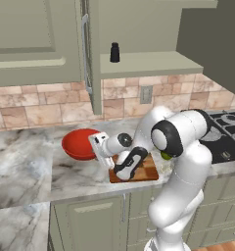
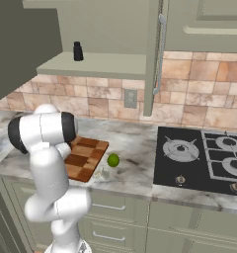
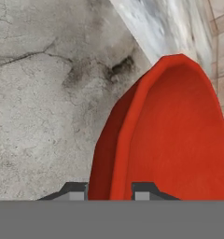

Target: Open the cabinet. Place the bowl and condiment on the counter. Then place the lime and garlic on the cutting board.

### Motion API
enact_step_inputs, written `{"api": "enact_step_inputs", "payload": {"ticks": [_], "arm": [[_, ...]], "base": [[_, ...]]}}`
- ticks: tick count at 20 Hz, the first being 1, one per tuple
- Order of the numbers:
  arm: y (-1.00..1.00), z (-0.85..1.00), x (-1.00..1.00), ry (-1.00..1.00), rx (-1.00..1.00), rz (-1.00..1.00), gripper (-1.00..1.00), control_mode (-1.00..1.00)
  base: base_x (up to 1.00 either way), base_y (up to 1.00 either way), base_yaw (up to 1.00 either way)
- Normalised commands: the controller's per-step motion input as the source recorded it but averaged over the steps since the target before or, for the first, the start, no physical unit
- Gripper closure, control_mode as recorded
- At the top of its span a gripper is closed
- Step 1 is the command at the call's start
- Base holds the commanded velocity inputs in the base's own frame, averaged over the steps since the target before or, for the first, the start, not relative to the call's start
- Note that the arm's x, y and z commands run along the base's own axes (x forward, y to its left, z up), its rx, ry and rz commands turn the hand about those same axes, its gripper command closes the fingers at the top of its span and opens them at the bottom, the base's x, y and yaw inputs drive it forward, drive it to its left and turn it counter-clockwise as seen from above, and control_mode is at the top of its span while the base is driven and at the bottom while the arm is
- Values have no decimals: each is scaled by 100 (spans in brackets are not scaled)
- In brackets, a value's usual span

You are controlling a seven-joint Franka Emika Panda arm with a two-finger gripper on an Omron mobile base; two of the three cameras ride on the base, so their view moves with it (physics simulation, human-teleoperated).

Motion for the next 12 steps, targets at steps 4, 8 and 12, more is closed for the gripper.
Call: {"api": "enact_step_inputs", "payload": {"ticks": [4, 8, 12], "arm": [[31, -19, 12, 0, 0, 0, 100, -100], [29, -22, 10, 0, 0, 0, -100, -100], [13, -6, 1, 0, 0, 0, -100, -100]], "base": [[0, 0, 0], [0, 0, 0], [0, 0, 0]]}}
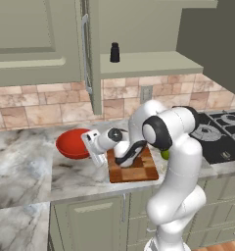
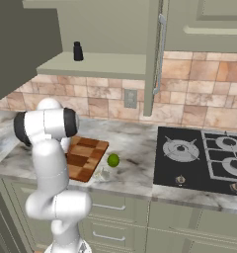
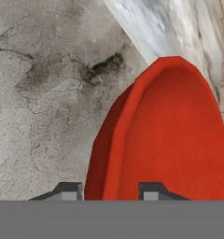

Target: Open the cabinet. Place the bowl and condiment on the counter. Then place the lime and garlic on the cutting board.

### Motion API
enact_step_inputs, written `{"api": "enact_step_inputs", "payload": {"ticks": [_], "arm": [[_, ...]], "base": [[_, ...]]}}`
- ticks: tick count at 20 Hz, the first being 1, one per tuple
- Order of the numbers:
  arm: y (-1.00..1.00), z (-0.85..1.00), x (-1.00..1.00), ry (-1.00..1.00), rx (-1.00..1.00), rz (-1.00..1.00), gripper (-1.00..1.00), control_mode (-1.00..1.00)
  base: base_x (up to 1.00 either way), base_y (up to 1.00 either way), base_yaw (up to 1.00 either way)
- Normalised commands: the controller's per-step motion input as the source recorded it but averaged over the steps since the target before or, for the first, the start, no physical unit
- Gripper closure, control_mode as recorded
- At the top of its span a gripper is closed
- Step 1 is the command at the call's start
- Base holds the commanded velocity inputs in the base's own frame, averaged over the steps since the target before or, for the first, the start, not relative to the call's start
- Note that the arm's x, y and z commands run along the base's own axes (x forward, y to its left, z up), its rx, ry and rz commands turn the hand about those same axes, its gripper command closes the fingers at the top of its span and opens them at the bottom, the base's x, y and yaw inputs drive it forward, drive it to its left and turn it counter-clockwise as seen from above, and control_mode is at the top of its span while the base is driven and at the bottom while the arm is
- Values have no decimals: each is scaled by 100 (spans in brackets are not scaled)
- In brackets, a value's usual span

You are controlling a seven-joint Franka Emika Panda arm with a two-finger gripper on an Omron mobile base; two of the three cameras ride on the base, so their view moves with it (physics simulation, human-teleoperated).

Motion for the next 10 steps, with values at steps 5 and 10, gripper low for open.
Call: {"api": "enact_step_inputs", "payload": {"ticks": [5, 10], "arm": [[0, 7, 0, 0, 0, -6, -100, -100], [0, 8, 0, 0, 0, -6, -100, -100]], "base": [[0, 0, 0], [0, 0, 0]]}}
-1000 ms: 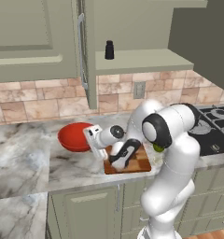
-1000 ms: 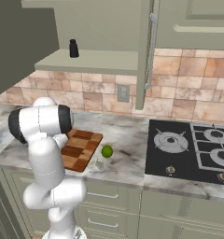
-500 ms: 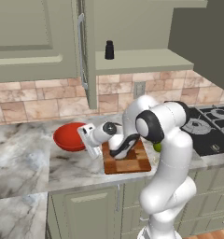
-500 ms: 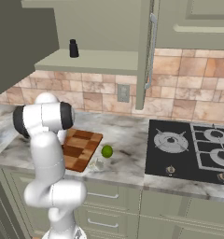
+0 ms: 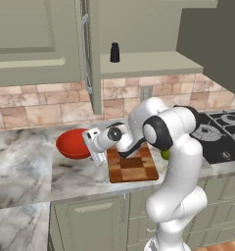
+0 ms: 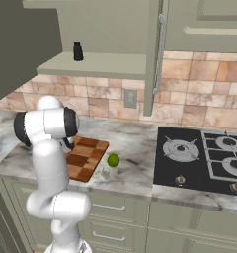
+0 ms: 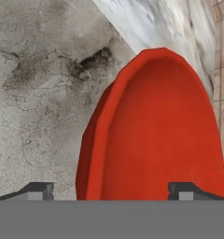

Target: Open the cabinet. Place the bowl and condiment on the counter. Then place the lime and garlic on the cutting board.

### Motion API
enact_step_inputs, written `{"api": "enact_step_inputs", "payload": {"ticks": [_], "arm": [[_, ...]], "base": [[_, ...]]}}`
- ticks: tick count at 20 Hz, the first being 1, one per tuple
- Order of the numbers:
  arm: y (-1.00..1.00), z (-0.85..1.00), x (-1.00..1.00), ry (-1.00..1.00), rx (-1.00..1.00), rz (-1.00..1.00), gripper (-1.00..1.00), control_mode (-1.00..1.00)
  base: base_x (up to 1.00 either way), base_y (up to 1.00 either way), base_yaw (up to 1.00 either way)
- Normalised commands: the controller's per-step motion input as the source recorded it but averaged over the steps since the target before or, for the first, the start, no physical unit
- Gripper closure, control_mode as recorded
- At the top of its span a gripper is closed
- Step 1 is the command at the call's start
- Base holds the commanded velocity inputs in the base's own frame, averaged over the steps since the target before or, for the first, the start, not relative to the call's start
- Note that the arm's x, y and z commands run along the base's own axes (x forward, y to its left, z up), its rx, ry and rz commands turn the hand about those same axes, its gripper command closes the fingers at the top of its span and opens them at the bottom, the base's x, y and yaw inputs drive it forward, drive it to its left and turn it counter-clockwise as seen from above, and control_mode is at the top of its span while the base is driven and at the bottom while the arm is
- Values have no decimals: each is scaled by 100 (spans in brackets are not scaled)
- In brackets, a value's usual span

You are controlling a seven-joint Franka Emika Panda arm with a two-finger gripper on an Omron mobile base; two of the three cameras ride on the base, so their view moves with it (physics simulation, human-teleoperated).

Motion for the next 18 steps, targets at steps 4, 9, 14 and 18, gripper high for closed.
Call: {"api": "enact_step_inputs", "payload": {"ticks": [4, 9, 14, 18], "arm": [[-8, 15, -4, 0, 0, -8, -100, -100], [-17, 26, -8, 0, 0, -10, -100, -100], [-16, 31, -5, 0, 0, -9, -100, -100], [-12, 38, -4, 0, 1, -9, -100, -100]], "base": [[0, 0, 0], [0, 0, 0], [0, 0, 0], [0, 0, 0]]}}
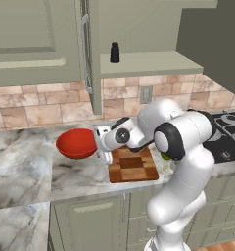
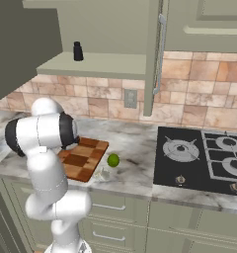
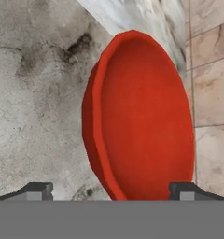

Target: Open the cabinet. Place the bowl and condiment on the counter. Then place the lime and garlic on the cutting board.

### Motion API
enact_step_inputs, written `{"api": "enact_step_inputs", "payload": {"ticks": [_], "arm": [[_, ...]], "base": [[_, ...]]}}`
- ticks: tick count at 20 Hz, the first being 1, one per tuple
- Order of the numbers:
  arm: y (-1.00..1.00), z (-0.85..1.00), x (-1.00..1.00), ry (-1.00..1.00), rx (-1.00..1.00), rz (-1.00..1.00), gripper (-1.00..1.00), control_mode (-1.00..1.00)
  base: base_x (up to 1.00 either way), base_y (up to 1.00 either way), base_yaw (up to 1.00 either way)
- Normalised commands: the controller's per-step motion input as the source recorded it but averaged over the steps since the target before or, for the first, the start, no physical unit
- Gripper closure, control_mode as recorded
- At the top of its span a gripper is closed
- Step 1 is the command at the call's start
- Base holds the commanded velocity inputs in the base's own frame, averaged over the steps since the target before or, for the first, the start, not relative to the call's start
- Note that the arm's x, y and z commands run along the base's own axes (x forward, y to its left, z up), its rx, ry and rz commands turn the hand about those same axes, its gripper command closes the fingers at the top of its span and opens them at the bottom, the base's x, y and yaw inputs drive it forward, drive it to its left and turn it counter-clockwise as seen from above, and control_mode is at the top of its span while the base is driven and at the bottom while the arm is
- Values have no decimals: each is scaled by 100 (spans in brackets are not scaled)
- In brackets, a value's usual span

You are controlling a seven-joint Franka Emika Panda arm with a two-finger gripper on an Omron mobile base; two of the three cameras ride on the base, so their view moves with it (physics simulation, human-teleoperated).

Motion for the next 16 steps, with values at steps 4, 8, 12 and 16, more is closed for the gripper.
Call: {"api": "enact_step_inputs", "payload": {"ticks": [4, 8, 12, 16], "arm": [[-9, 46, 0, 0, 3, -9, -100, -100], [-8, 50, 0, 0, 3, -9, -100, -100], [-6, 50, 0, 0, 3, -9, -100, -100], [-8, 49, -4, 0, 2, -10, -100, -100]], "base": [[0, 0, 0], [0, 0, 0], [0, 0, 0], [0, 0, 0]]}}
